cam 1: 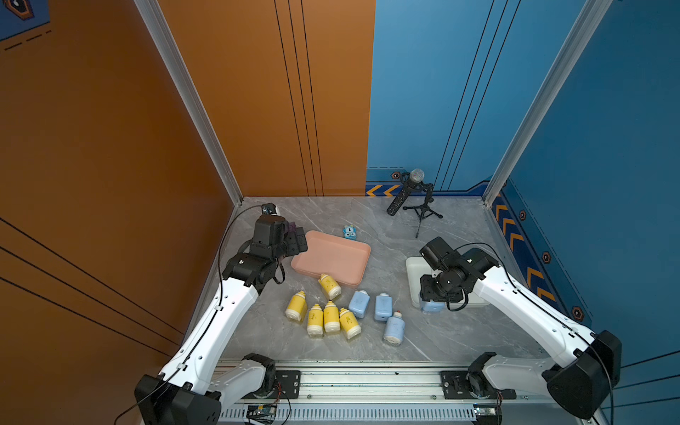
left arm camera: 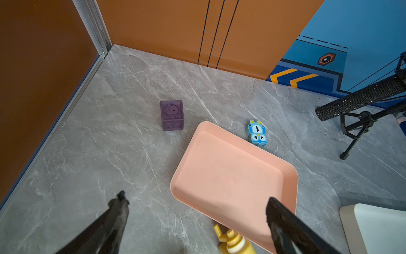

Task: Place the pencil sharpeners by color into the storage box
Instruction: Place the pencil sharpener in the storage box.

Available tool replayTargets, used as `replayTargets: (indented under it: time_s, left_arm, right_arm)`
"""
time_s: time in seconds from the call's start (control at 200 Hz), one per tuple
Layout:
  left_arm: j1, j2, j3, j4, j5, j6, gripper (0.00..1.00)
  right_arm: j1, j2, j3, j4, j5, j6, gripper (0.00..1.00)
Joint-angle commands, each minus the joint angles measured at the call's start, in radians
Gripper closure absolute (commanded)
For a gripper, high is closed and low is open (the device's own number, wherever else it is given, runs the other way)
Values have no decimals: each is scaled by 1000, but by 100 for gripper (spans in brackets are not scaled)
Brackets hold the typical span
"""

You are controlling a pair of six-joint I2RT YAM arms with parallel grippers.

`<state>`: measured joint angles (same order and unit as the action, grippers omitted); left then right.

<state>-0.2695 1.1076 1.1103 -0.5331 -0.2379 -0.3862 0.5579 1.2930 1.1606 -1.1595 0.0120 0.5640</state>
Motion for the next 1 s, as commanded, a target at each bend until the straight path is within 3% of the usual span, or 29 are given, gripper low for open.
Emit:
replayTargets:
  time_s: [0.0, 0.49, 0.996]
  left_arm:
    - [-7, 2, -15, -13, -5, 7, 2]
    - [-7, 11, -15, -13, -6, 11, 2]
    - [-7, 16, -14, -13, -3, 12, 2]
  right_arm:
    - [-39, 48, 62, -26, -39, -116, 64]
    - [-111, 256, 140, 33, -75, -211, 65]
    - [-142, 298, 100, 111, -64, -216, 67]
